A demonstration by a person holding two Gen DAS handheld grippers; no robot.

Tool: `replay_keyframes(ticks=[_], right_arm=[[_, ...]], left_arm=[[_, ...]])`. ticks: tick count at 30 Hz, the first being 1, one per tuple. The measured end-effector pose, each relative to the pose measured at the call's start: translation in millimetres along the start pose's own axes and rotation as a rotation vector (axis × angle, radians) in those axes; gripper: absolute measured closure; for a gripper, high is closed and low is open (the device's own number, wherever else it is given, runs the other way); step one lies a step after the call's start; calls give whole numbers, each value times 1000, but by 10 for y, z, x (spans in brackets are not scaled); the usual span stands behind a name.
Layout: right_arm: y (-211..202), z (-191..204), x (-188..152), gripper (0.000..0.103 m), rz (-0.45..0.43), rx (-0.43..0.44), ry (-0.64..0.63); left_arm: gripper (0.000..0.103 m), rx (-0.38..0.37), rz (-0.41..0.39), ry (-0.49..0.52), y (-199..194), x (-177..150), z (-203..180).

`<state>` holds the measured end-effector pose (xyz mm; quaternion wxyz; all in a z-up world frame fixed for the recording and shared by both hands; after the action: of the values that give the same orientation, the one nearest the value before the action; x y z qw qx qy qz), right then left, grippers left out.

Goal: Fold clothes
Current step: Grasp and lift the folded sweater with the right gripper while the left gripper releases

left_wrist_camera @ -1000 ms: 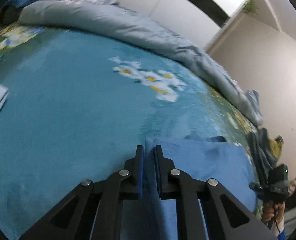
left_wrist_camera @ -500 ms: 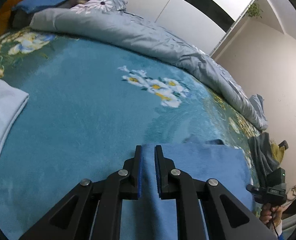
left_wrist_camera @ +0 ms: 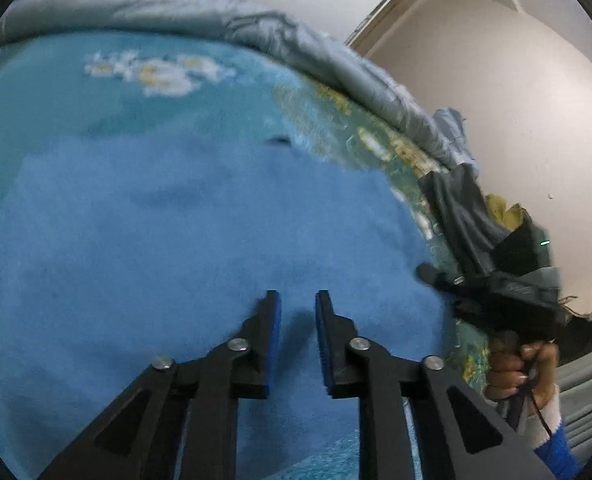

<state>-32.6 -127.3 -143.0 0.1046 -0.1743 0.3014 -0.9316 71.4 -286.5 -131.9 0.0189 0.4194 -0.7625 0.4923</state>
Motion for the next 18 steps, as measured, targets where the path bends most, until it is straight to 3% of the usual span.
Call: replay_keyframes(ticks=[5,10,18], right_arm=[[-136,317,0,90,-43,-78,-98],[-210,809,-35,90,-74,-146,-199],[-47,1462,-107,90,-78,-131,-253]], left_arm=[[95,-15,-4,-65,65,-34,109],[95,-6,-9,-63,117,-62,104],[95,-52,-56,-150,-289,-144,319]])
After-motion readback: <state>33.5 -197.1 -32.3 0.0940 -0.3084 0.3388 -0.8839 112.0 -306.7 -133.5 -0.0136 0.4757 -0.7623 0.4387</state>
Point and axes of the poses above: each gripper's, at about its wrist camera, not at the fingertips, and y roughly the way its jaws point, z to its left, x to its top, the point moved 9 cm from there along y, roughly the way its jaws point, and after that the axes turned 2 degrees about z, right-handed, at the moved point
